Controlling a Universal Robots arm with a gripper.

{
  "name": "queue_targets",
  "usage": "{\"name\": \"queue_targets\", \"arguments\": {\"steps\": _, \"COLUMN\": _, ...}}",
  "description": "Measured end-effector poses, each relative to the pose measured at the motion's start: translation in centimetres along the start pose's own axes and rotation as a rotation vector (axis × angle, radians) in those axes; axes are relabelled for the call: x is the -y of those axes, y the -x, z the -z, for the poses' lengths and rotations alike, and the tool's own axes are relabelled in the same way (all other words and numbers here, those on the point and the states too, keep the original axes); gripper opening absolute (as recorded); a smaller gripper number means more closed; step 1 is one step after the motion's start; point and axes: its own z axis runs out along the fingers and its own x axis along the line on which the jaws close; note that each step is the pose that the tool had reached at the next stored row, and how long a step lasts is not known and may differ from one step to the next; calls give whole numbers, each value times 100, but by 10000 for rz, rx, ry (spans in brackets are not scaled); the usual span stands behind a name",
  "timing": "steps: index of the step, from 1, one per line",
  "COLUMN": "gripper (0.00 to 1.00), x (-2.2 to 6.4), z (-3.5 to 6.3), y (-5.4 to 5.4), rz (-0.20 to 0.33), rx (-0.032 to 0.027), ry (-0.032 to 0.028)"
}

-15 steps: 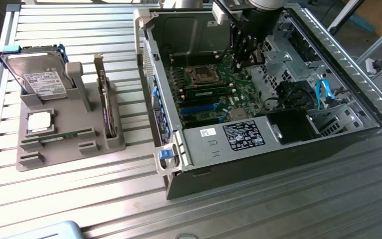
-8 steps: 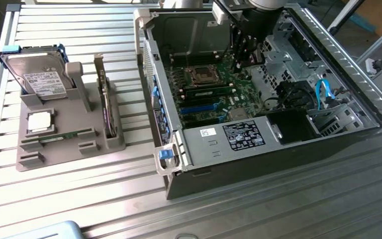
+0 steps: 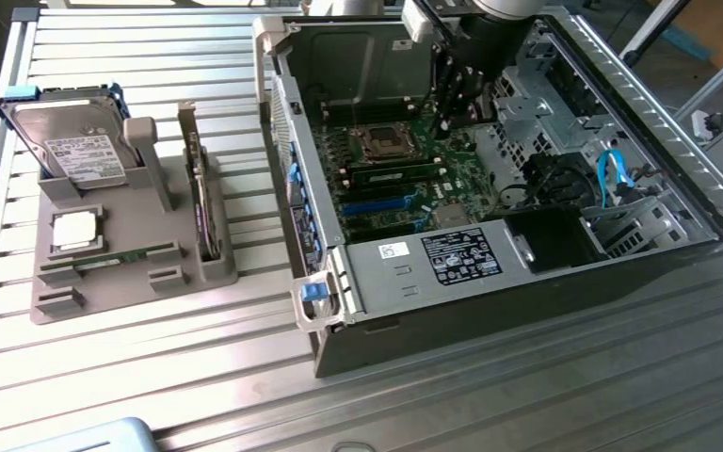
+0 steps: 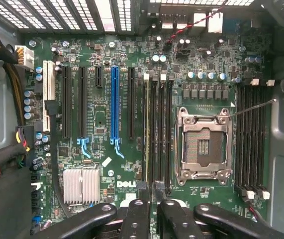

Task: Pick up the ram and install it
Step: 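Press down the ram until it locks into place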

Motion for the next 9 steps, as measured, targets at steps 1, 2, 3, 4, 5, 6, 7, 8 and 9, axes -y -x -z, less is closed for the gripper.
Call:
{"name": "queue_targets", "arguments": {"steps": 1, "gripper": 17, "x": 0, "z": -30, "y": -1, "rz": 1, "rx": -4, "ry": 6}}
{"name": "queue_targets", "arguments": {"steps": 2, "gripper": 17, "x": 0, "z": -57, "y": -2, "rz": 1, "rx": -11, "ry": 11}}
{"name": "queue_targets", "arguments": {"steps": 3, "gripper": 17, "x": 1, "z": -101, "y": -3, "rz": 12, "rx": -13, "ry": 18}}
{"name": "queue_targets", "arguments": {"steps": 4, "gripper": 17, "x": 5, "z": -149, "y": 0, "rz": 98, "rx": -23, "ry": 26}}
{"name": "queue_targets", "arguments": {"steps": 5, "gripper": 17, "x": 10, "z": -180, "y": 1, "rz": 153, "rx": -27, "ry": 30}}
{"name": "queue_targets", "arguments": {"steps": 6, "gripper": 17, "x": 18, "z": -205, "y": 1, "rz": 192, "rx": -29, "ry": 36}}
{"name": "queue_targets", "arguments": {"steps": 7, "gripper": 17, "x": 28, "z": -219, "y": 1, "rz": 207, "rx": -32, "ry": 43}}
{"name": "queue_targets", "arguments": {"steps": 8, "gripper": 17, "x": 49, "z": -239, "y": 0, "rz": 215, "rx": -37, "ry": 56}}
{"name": "queue_targets", "arguments": {"steps": 9, "gripper": 17, "x": 65, "z": -252, "y": -1, "rz": 217, "rx": -44, "ry": 68}}
